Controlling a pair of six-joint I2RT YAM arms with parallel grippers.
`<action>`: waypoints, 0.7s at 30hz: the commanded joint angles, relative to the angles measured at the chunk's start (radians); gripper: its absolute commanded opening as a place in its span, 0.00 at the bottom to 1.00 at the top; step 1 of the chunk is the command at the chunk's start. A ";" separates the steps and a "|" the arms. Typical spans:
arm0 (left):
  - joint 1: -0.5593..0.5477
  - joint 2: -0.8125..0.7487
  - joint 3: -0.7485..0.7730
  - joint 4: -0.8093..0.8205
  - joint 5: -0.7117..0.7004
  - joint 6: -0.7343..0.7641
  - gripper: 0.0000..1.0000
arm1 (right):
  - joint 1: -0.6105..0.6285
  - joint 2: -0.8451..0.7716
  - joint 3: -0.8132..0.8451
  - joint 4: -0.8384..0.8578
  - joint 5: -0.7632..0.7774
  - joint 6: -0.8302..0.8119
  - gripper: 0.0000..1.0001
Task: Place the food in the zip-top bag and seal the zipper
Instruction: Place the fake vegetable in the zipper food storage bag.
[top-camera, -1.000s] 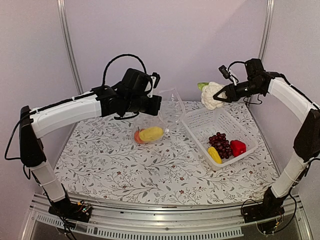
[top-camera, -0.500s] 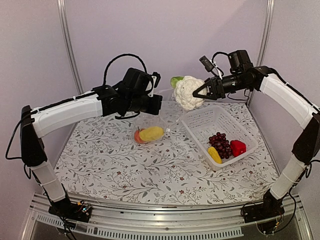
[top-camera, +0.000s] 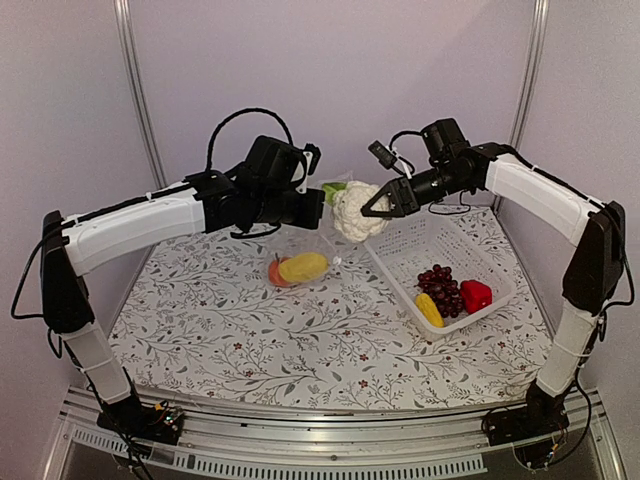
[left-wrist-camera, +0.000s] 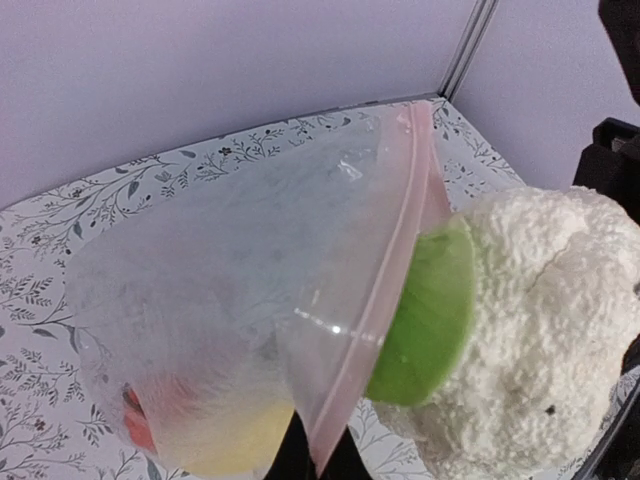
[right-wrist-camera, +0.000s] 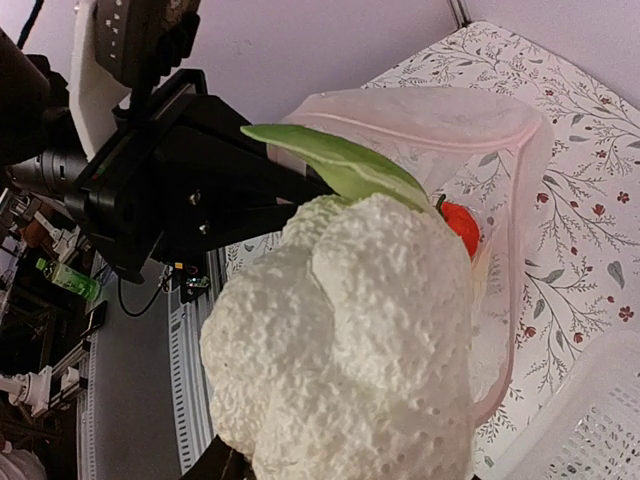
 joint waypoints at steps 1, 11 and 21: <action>0.007 -0.029 -0.018 0.030 0.014 -0.014 0.00 | 0.017 0.042 0.028 0.002 0.047 0.050 0.28; 0.004 -0.006 0.003 0.032 0.046 -0.019 0.00 | 0.046 0.082 0.056 -0.011 0.188 0.079 0.30; -0.013 0.010 0.009 0.032 0.079 -0.028 0.00 | 0.050 0.156 0.131 -0.003 0.230 0.174 0.31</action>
